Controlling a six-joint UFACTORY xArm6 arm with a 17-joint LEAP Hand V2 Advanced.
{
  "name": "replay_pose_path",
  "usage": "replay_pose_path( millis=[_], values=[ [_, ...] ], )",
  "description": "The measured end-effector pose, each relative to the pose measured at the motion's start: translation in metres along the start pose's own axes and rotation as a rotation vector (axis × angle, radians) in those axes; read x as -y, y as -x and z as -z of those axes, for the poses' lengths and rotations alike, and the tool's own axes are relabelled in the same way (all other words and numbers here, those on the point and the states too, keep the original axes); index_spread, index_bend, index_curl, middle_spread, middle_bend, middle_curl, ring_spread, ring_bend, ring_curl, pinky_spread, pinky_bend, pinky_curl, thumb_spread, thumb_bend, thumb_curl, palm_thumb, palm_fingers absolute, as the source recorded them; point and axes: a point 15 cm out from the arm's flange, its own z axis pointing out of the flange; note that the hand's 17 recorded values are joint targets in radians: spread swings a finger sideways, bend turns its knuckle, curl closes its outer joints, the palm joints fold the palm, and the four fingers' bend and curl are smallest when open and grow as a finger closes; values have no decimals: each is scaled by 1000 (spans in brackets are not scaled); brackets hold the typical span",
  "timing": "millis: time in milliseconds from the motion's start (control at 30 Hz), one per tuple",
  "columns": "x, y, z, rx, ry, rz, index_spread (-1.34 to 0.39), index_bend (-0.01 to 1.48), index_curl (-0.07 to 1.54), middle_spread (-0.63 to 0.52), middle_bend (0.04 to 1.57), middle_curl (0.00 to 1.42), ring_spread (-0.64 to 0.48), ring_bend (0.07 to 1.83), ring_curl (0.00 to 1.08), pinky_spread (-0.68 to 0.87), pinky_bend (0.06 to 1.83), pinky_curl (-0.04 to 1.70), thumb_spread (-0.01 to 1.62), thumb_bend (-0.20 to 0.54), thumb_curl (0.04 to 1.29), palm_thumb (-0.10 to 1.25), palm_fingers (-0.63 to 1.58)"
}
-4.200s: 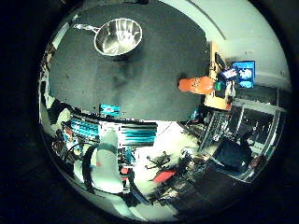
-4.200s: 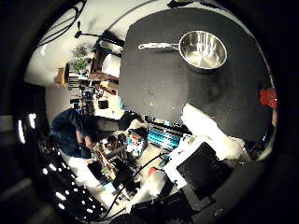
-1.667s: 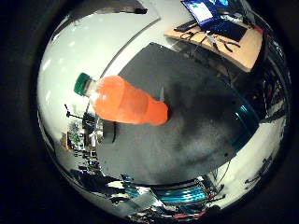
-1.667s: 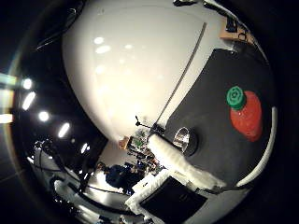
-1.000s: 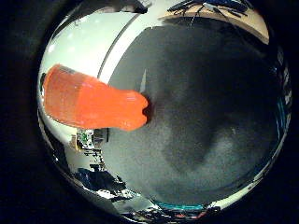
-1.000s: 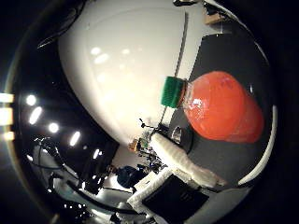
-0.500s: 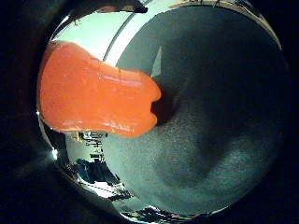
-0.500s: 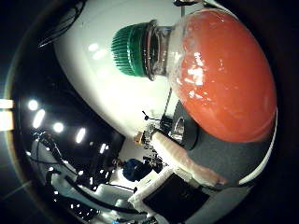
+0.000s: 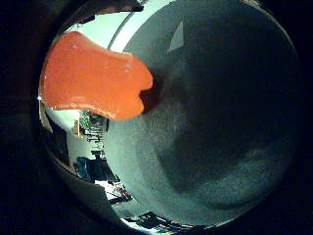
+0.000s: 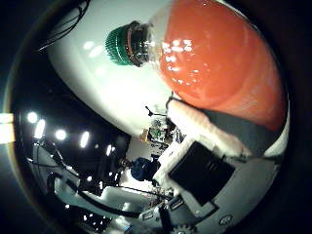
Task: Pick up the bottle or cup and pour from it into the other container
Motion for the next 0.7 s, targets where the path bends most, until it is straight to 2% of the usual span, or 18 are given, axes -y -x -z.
replay_pose_path(
  millis=[133,200,267,333,467,600,700],
  values=[
    [-4,6,-4,27,27,-2,-245,203,339,-117,684,500,-141,1043,348,-248,1188,20,987,-7,436,814,1029],
    [-5,11,-6,44,40,2,-268,233,380,-134,719,530,-156,1070,379,-326,1208,47,941,-11,462,862,1120],
    [-7,15,-8,61,51,3,-294,339,453,-148,811,580,-166,1109,413,-379,1235,91,864,-24,495,893,1194],
    [-8,19,-11,82,64,4,-307,457,530,-145,888,618,-171,1147,443,-379,1282,146,812,-24,522,917,1237],
    [-11,28,-18,126,90,8,-311,709,690,-152,1036,699,-193,1252,513,-307,1406,255,714,-24,583,960,1187],
    [-9,35,-23,145,98,26,-299,917,813,-170,1158,786,-214,1344,589,-243,1530,348,715,-12,633,1029,1104],
    [-9,40,-23,157,100,35,-286,1018,874,-181,1213,843,-234,1375,641,-213,1588,407,713,-10,670,1073,1054]
  ],
)
